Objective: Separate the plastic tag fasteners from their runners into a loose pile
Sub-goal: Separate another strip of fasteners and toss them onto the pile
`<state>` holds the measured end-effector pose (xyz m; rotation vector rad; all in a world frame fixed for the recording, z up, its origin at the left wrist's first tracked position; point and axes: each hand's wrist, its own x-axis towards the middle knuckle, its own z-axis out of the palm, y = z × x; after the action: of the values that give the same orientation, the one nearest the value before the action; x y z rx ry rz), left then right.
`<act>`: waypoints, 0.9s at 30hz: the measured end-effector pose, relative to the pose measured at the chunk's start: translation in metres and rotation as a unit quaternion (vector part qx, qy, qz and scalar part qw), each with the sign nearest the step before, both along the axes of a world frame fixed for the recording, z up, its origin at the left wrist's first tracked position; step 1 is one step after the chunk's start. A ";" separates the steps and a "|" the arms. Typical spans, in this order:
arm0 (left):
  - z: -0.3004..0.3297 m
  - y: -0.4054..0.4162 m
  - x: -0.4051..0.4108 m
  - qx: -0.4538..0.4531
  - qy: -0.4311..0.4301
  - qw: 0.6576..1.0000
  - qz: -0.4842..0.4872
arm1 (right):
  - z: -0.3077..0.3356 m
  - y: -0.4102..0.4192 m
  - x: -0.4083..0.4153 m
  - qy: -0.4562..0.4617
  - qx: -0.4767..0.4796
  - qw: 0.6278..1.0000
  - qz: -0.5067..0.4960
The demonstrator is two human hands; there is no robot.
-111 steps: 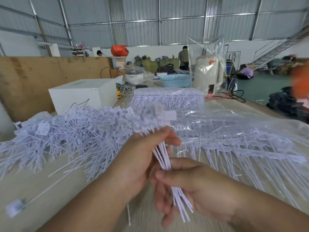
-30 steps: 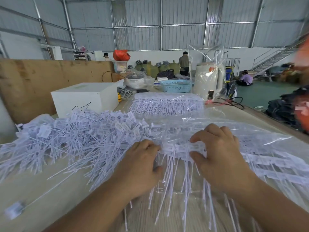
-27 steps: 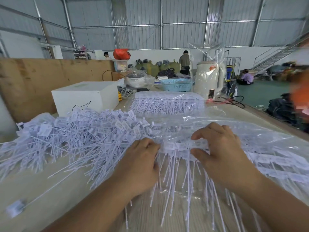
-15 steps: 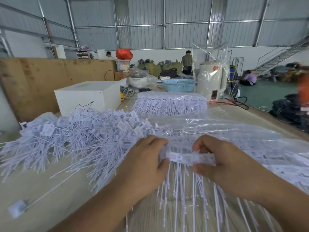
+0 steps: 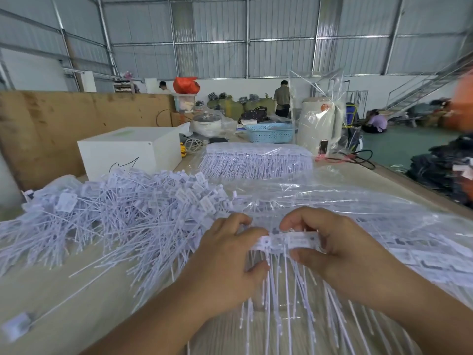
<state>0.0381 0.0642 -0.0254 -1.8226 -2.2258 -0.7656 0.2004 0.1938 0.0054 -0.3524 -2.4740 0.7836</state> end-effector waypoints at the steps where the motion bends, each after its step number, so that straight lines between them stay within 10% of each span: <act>1: 0.001 0.000 -0.001 0.013 -0.004 1.000 0.000 | 0.000 0.000 0.000 0.003 0.006 1.000 0.001; 16: 0.026 -0.013 0.015 0.169 -0.163 0.972 -0.020 | -0.002 -0.006 -0.003 0.014 0.142 0.982 -0.123; 22: 0.035 -0.022 0.023 0.196 -0.257 0.938 -0.126 | 0.008 -0.024 -0.002 0.094 0.322 0.921 -0.200; 27: 0.032 -0.019 0.023 0.170 -0.260 0.944 -0.112 | 0.016 -0.038 0.000 0.098 0.304 0.945 -0.066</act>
<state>0.0609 0.0457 0.0064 -1.8671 -1.9770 -1.7318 0.1999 0.1553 0.0216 -0.1945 -2.3265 -0.0210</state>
